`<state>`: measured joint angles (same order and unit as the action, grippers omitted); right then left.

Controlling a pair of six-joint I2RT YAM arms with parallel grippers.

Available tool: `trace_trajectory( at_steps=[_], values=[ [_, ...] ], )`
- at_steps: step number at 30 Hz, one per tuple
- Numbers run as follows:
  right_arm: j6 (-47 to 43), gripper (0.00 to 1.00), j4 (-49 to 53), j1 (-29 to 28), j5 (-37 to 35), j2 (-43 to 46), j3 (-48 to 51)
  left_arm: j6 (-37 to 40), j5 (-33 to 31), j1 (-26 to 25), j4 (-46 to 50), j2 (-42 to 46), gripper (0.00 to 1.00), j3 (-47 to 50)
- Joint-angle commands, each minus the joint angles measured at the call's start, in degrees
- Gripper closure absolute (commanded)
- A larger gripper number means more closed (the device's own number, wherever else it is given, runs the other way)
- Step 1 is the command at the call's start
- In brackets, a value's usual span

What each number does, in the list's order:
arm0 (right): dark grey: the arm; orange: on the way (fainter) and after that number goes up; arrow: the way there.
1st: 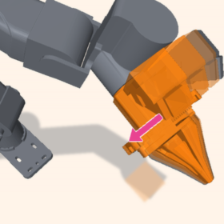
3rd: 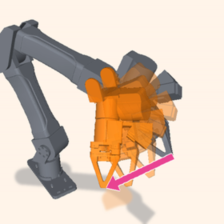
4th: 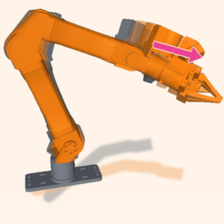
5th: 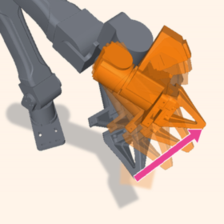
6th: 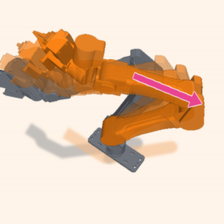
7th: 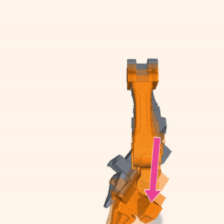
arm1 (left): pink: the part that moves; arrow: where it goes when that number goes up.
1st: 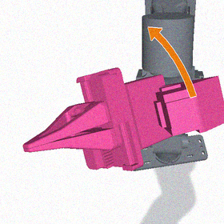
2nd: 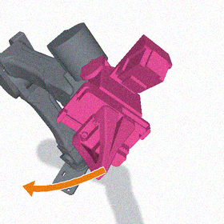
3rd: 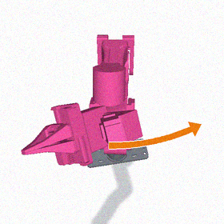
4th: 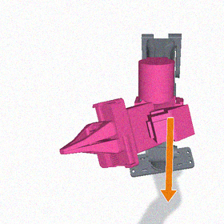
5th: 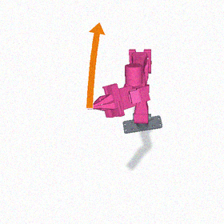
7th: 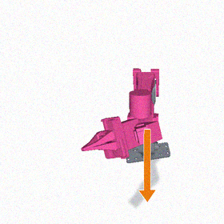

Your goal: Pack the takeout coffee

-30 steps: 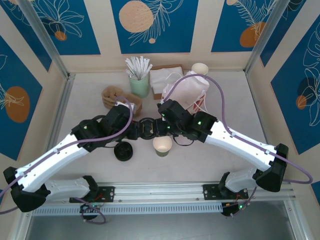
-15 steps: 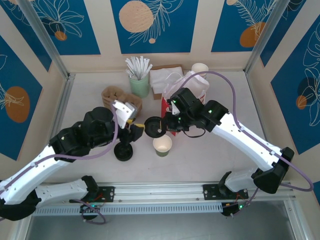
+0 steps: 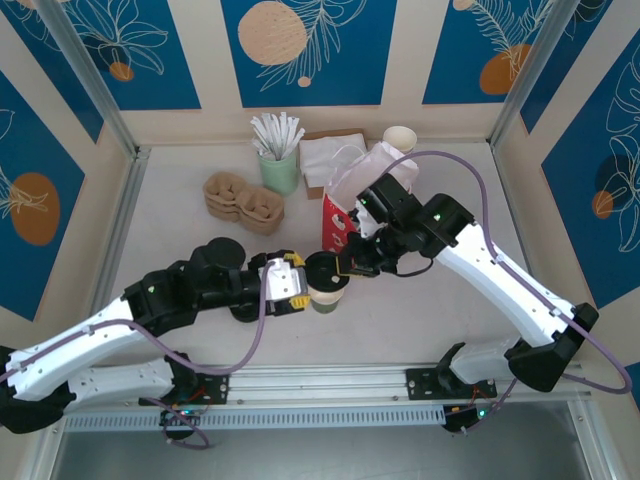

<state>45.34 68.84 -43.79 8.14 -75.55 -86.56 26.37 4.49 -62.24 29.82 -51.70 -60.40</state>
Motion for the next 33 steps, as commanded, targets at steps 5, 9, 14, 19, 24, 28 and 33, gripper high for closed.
trace_trajectory(
  at_steps=[5, 9, 14, 19, 24, 28, 33],
  values=[
    [-0.57, 1.0, 2.44, 0.97, 4.24, 1.29, 1.1, 9.87, 0.94, -0.78, -5.01, 0.83, 0.4, 1.87],
    [-0.69, 1.0, 2.68, 1.01, 4.78, 1.11, 1.31, 11.72, -0.32, -0.82, -5.86, -0.07, 0.41, 1.95],
    [-0.69, 1.0, 3.15, 1.25, 5.12, 1.02, 1.62, 14.33, -0.91, -1.05, -4.94, -1.49, 0.44, 1.34],
    [-0.64, 1.0, 3.15, 1.25, 5.43, 0.99, 1.4, 16.3, -0.74, -1.04, -5.1, -1.08, 0.44, 2.26],
    [-0.7, 1.0, 2.92, 1.25, 5.92, 0.67, 1.4, 17.62, -2.26, -1.04, -4.92, -1.46, 0.46, 2.39],
    [-0.75, 1.0, 2.8, 1.33, 6.25, 0.23, 1.75, 17.93, -3.36, -1.05, -5.63, -1.54, 0.51, 2.55],
    [-0.68, 1.0, 2.03, 1.25, 7.31, 0.06, 1.94, 18.79, -3.31, -1.04, -6.02, -1.64, 0.52, 2.67]
  ],
)
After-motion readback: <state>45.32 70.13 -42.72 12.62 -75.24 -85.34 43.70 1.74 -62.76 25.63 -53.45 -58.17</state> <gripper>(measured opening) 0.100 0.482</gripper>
